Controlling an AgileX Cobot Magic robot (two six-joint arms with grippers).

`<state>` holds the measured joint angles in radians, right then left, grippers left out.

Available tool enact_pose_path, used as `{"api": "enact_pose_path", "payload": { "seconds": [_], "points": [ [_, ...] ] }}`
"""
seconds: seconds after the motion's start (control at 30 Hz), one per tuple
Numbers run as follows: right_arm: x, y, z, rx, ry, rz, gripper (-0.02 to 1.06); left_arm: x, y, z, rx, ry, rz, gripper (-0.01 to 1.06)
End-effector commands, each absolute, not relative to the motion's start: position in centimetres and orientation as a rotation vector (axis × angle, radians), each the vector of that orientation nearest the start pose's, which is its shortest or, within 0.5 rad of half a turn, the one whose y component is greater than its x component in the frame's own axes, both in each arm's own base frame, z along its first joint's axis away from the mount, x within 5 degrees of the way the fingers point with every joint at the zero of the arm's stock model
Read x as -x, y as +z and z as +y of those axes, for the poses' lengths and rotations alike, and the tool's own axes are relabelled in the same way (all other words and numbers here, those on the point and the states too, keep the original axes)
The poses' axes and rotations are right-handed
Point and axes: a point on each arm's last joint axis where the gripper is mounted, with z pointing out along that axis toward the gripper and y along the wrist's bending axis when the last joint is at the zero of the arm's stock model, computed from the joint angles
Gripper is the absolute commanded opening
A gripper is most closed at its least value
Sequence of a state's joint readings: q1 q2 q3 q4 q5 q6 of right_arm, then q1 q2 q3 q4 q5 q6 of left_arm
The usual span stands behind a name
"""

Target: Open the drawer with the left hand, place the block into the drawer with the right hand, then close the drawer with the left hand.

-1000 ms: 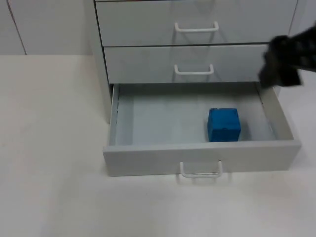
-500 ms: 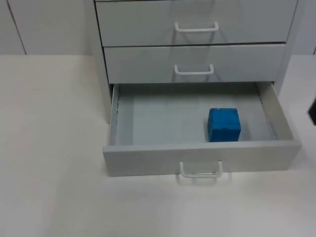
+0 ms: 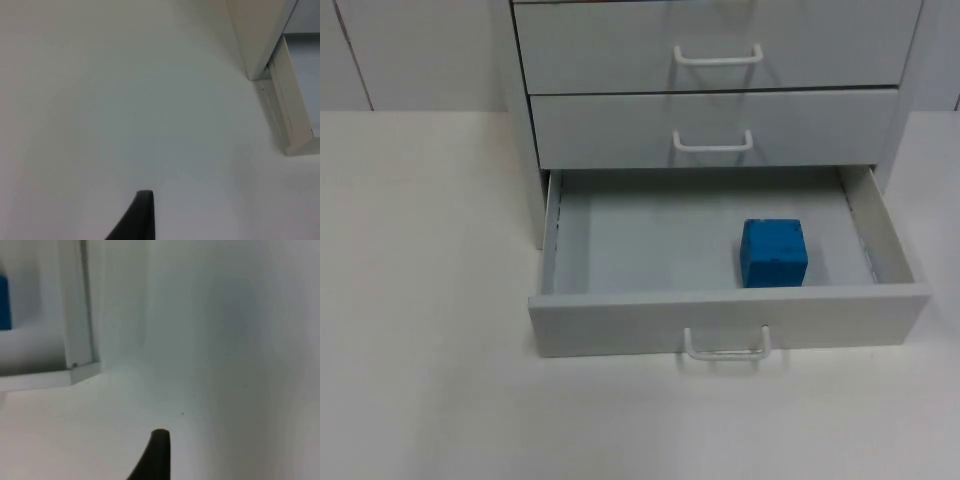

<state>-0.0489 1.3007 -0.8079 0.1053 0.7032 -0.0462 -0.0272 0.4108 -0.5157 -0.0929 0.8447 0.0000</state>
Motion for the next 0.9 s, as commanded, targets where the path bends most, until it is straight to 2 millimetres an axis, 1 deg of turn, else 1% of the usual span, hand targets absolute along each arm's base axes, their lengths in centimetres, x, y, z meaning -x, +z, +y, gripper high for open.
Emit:
{"api": "enact_pose_path", "payload": {
  "seconds": [0.0, 0.03, 0.13, 0.2, 0.37, 0.43, 0.57, 0.67, 0.77, 0.87],
  "points": [
    [-23.4, 25.3, -1.2, -0.101, 0.077, 2.659, 0.80, -7.1, 28.6, -0.8, 0.009, -0.130, 2.207, 1.05],
    [-23.2, 25.6, -1.3, -0.107, 0.075, 2.652, 0.80, -7.1, 28.6, -0.8, 0.009, -0.130, 2.207, 1.05],
    [-22.2, 26.6, -1.2, -0.045, 0.056, 2.642, 0.80, -7.1, 28.6, -0.8, 0.008, -0.131, 2.209, 1.05],
    [-22.0, 26.7, -1.2, -0.042, 0.057, 2.645, 0.80, -7.1, 28.5, -0.8, 0.006, -0.123, 2.209, 1.05],
    [-19.7, 28.2, -1.3, 0.014, 0.002, 2.657, 0.80, -7.1, 28.6, -0.7, 0.004, -0.115, 2.208, 1.05],
    [-19.4, 28.5, -1.3, 0.017, -0.004, 2.651, 0.80, -7.1, 28.6, -0.7, 0.004, -0.115, 2.205, 1.05],
    [-18.3, 29.8, -1.2, 0.019, -0.012, 2.584, 0.80, -7.1, 28.6, -0.8, 0.005, -0.118, 2.204, 1.05],
    [-17.9, 29.7, -1.2, 0.019, -0.015, 2.573, 0.80, -7.1, 28.6, -0.8, 0.005, -0.118, 2.206, 1.05],
    [-17.6, 28.3, -1.1, 0.014, -0.009, 2.591, 0.80, -7.1, 28.6, -0.8, 0.014, -0.131, 2.206, 1.05],
    [-17.6, 28.0, -1.1, 0.003, 0.002, 2.586, 0.80, -7.1, 28.6, -0.9, 0.010, -0.137, 2.208, 1.05]
  ]
}}
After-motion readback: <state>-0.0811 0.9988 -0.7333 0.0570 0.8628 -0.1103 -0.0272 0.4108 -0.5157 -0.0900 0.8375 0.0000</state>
